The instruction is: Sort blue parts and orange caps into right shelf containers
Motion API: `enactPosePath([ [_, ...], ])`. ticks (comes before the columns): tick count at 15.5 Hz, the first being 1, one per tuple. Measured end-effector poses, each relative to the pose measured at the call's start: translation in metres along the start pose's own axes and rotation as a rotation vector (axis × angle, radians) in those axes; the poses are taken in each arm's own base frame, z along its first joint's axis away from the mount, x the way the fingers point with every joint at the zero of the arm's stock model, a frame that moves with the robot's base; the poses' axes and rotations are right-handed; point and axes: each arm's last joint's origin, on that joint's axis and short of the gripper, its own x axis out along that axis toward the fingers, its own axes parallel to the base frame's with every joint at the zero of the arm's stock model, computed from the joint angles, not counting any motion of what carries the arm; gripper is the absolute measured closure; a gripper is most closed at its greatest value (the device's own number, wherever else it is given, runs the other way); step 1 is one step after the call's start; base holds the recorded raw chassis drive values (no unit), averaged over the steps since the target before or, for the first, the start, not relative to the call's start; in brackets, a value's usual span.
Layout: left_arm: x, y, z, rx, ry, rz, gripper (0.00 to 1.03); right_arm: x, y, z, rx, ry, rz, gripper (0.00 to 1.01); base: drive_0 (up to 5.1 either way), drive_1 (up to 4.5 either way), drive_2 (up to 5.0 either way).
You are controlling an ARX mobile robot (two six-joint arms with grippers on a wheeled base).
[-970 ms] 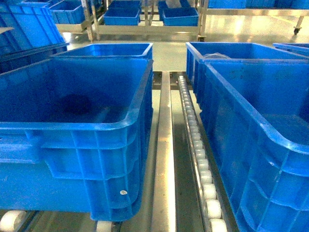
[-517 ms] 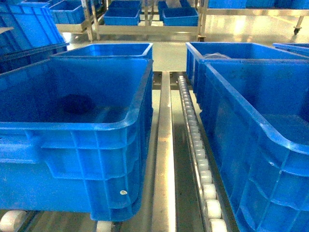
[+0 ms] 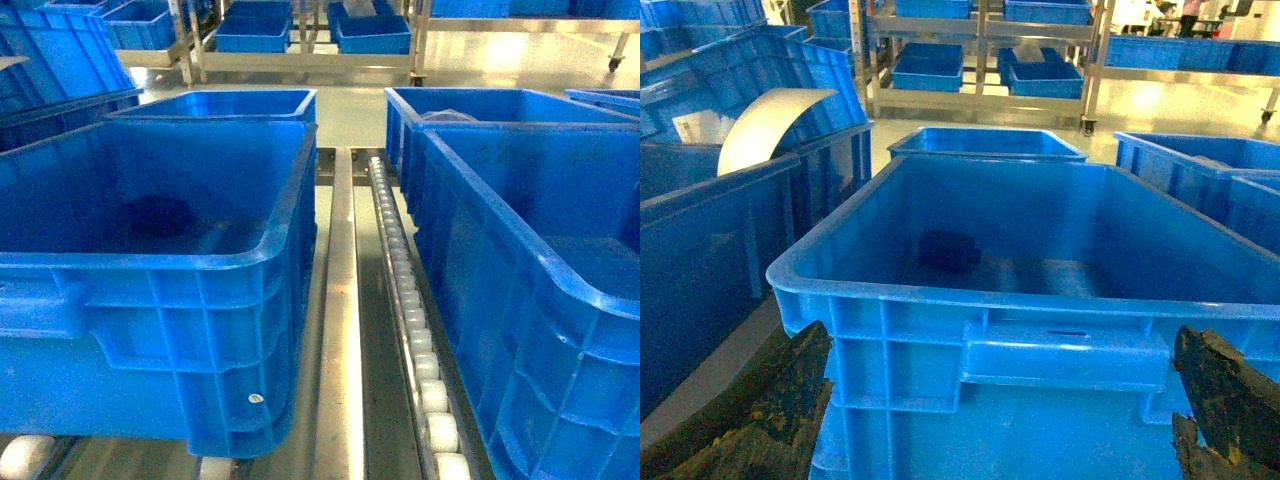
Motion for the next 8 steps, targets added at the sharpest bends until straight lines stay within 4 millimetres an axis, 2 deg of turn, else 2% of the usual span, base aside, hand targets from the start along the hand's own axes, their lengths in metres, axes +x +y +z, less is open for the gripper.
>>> enactPosePath([
  [8, 0.0000, 0.0000, 0.0000, 0.000, 0.000, 0.000, 0.05, 0.0000, 0.0000, 0.0000, 0.000, 0.000, 0.000, 0.03, 0.0, 0.00, 0.0],
])
